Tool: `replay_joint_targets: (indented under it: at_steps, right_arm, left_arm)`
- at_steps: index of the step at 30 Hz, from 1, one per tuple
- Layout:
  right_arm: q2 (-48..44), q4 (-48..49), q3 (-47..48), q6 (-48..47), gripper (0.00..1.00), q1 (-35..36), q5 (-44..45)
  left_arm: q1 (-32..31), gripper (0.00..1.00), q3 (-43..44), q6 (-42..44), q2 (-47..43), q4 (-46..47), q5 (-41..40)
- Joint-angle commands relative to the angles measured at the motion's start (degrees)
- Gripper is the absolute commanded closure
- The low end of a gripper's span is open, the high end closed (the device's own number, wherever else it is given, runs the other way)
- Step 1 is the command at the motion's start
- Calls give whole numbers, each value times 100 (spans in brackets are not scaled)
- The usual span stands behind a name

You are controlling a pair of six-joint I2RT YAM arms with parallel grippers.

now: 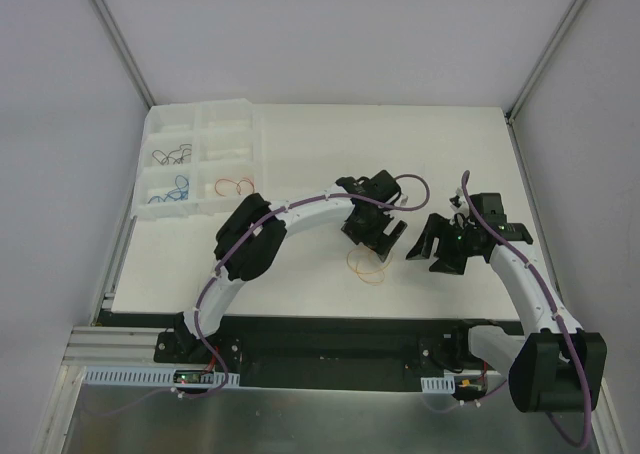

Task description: Untangle the cables

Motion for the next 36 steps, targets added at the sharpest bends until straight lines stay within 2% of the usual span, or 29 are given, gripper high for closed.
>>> replay_joint_targets:
  at_steps: [1, 3, 8, 15, 26, 29, 36]
  right_arm:
    - [-72, -133, -45, -143, 24, -48, 132]
    - [-64, -142, -54, -152, 24, -57, 141]
    - [-98, -133, -54, -152, 24, -57, 158]
    - [-99, -36, -142, -135, 25, -57, 185]
    - [147, -19, -115, -170, 25, -57, 141]
    - [139, -115, -72, -170, 25, -57, 193]
    - [243, -273, 60, -100, 25, -48, 325]
  left_arm:
    - [-281, 13, 229, 91, 171, -588, -595]
    - [-439, 21, 255, 47, 250, -702, -762]
    - [-704, 57, 282, -67, 392, -1150, -1184]
    - [-721, 100, -359, -217, -117, -1221, -1534]
    - [-432, 100, -791, -77, -1672, -1142, -2160]
    - [-11, 100, -695, -129, -2138, -1133, -2178]
    - [1483, 100, -10, -121, -2676, -852, -2107]
